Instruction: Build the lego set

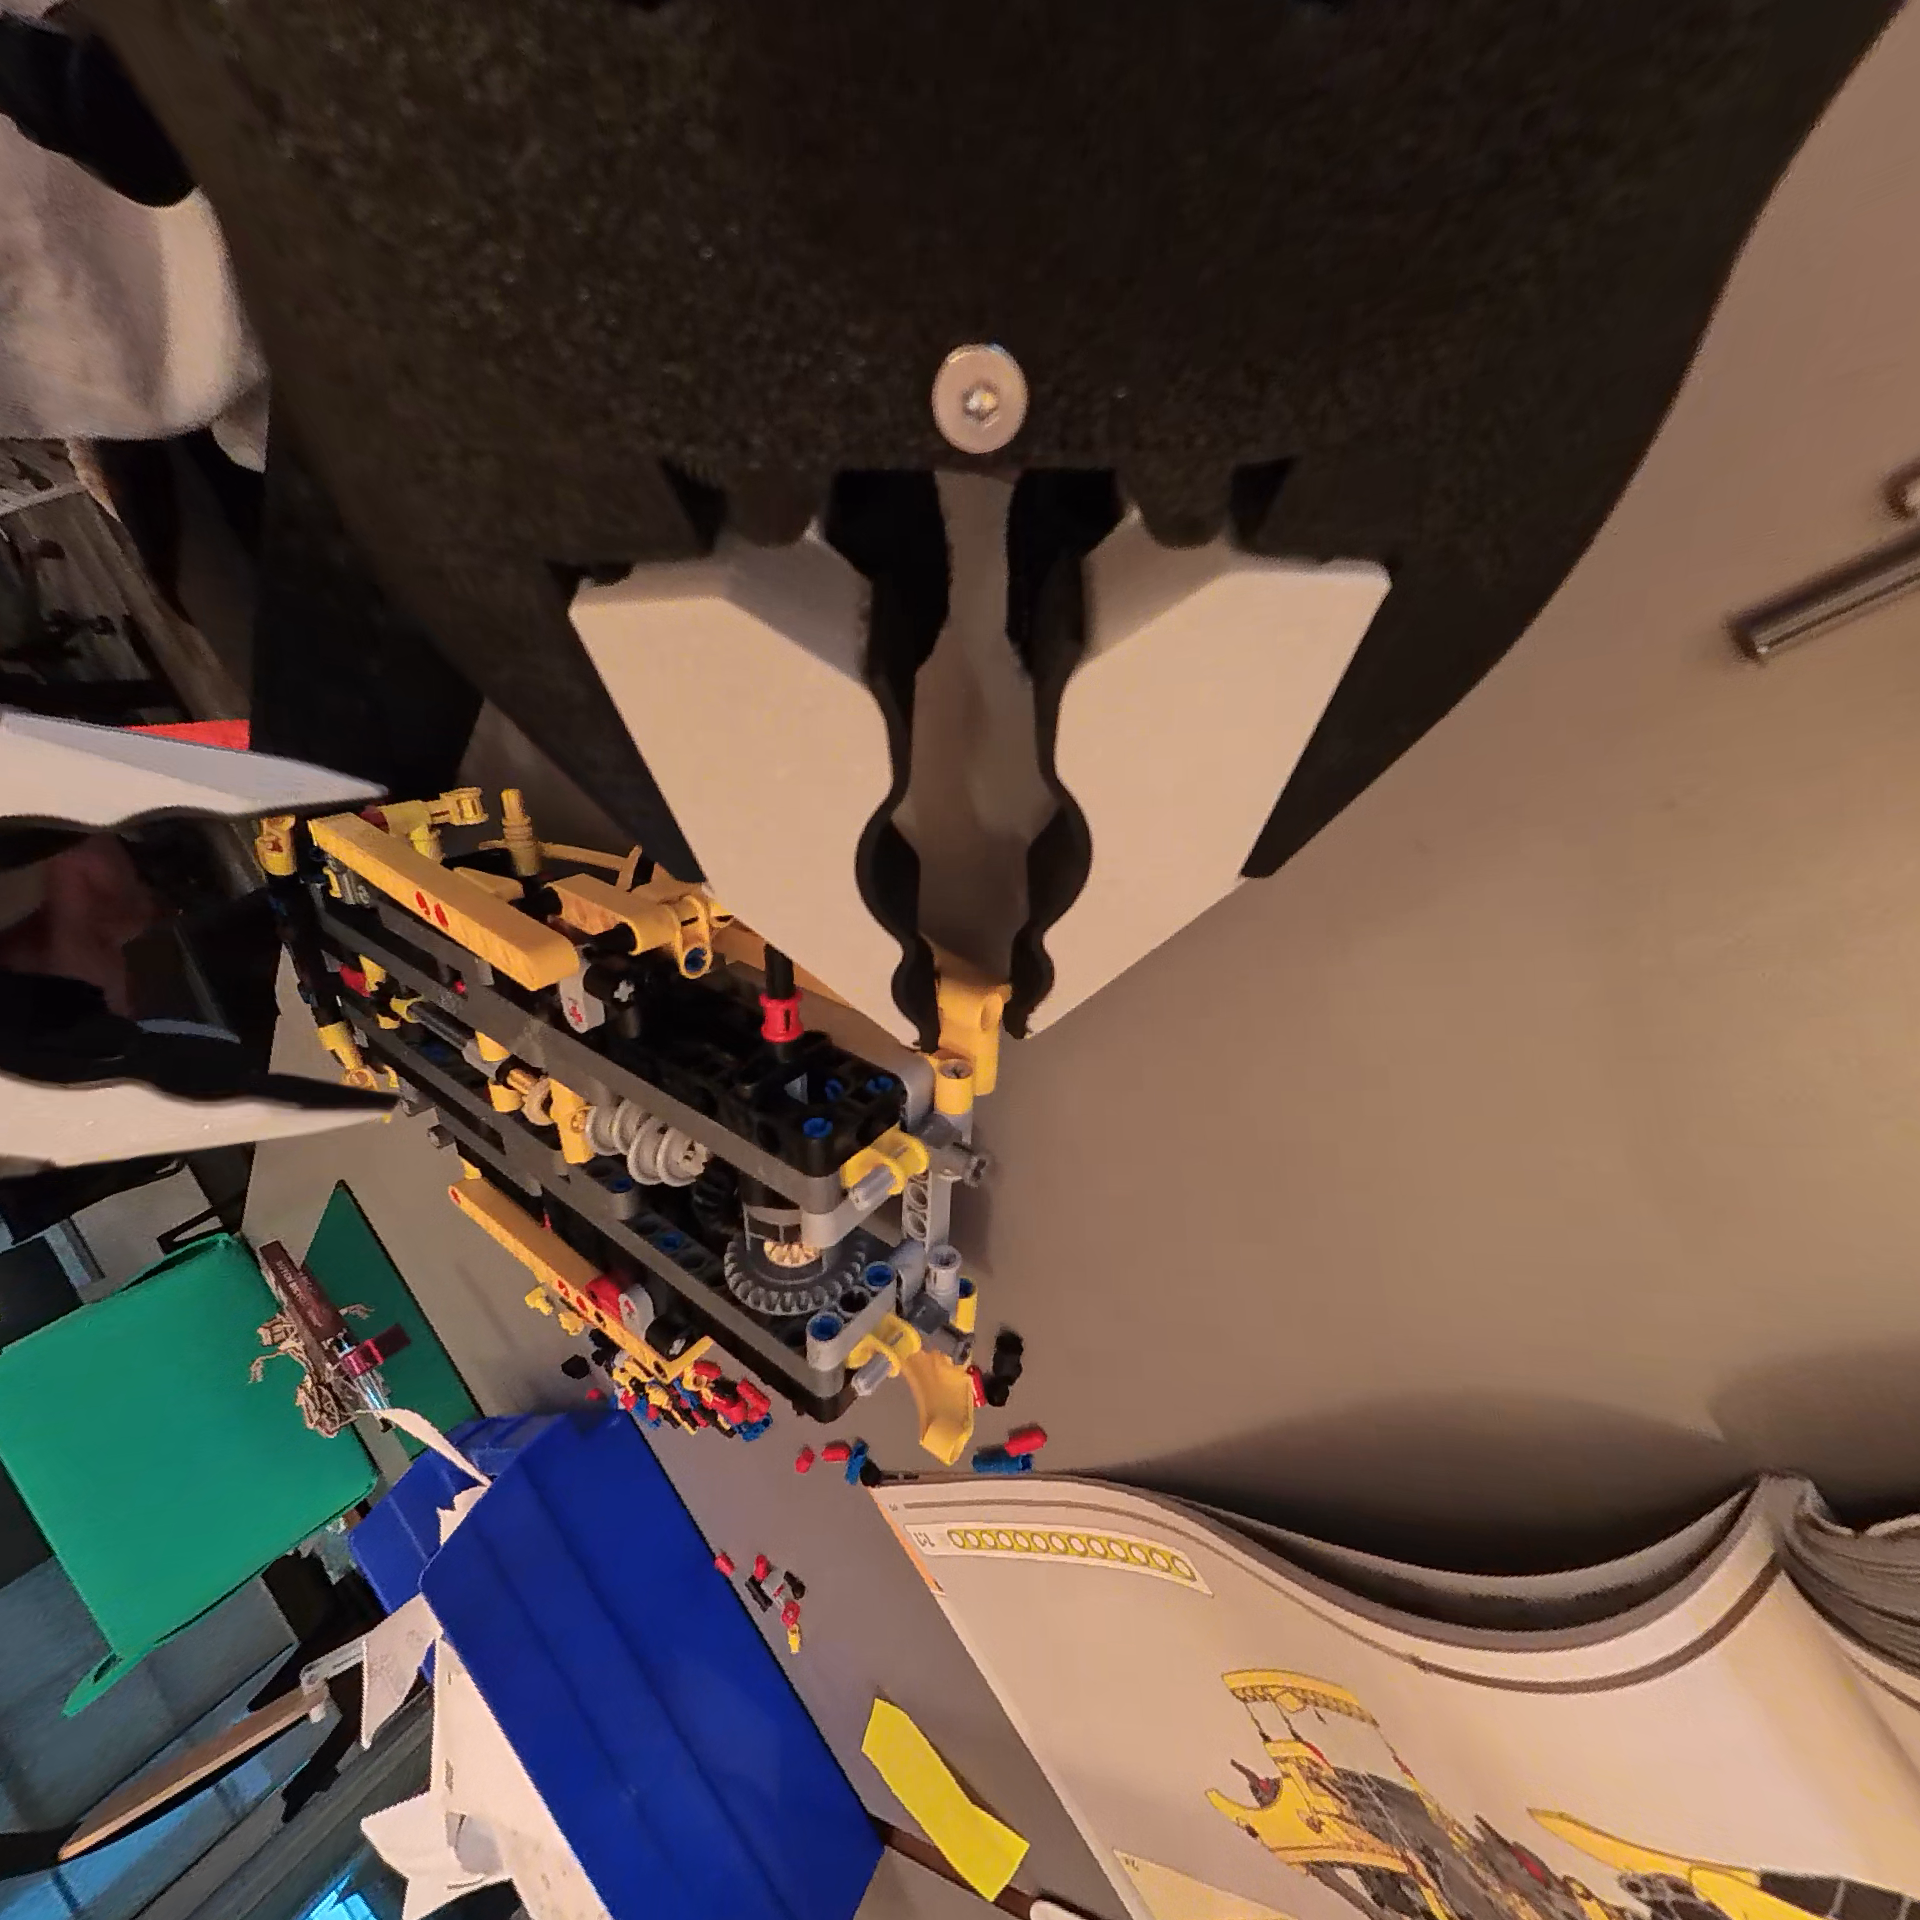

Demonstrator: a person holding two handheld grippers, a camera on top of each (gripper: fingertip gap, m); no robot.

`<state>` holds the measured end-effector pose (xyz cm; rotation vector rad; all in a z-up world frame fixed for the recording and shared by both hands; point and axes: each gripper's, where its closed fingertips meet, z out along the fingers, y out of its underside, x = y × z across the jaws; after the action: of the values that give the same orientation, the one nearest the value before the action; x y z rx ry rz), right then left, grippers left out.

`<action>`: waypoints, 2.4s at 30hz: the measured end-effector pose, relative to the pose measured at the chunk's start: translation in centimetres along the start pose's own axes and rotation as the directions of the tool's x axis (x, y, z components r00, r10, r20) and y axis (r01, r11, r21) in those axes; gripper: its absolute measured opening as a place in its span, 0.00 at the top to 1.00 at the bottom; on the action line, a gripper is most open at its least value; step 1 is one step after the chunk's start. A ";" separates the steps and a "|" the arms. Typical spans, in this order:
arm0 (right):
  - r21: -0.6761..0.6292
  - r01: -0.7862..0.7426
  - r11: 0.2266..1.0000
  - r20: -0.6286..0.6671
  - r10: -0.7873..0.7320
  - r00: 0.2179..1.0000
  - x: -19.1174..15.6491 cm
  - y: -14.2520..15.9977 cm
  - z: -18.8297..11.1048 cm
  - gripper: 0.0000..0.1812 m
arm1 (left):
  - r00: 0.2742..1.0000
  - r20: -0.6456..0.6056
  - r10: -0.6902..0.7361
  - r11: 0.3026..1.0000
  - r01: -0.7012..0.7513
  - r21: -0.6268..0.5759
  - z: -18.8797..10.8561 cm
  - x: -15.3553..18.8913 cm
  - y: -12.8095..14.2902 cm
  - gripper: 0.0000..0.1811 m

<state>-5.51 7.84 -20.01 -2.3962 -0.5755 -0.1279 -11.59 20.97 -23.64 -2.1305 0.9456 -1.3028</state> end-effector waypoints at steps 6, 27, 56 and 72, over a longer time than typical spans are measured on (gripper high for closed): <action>-0.049 0.073 0.996 -0.128 -0.079 0.989 2.0 2.1 -1.8 0.54 | 1.000 -0.003 0.001 1.000 -0.001 -0.002 0.0 0.1 0.1 0.93; -0.189 -0.369 0.910 0.602 0.405 0.688 -1.2 0.9 1.4 0.62 | 0.991 -0.012 0.130 0.972 -0.125 0.200 -4.9 4.2 -6.5 0.89; -0.577 -0.444 0.686 0.776 0.630 -0.034 5.5 0.4 -1.7 0.56 | 0.956 0.065 0.285 0.955 -0.289 0.062 3.0 3.7 -11.5 0.86; -0.209 -0.708 0.675 0.840 0.494 0.224 8.5 -9.3 1.8 0.78 | 0.929 0.040 0.367 0.915 -0.368 0.167 1.8 3.6 -11.2 0.85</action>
<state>-2.06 18.53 -13.99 -2.1113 0.0499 1.5141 -5.31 25.64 -14.66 -1.7218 1.1224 -1.1378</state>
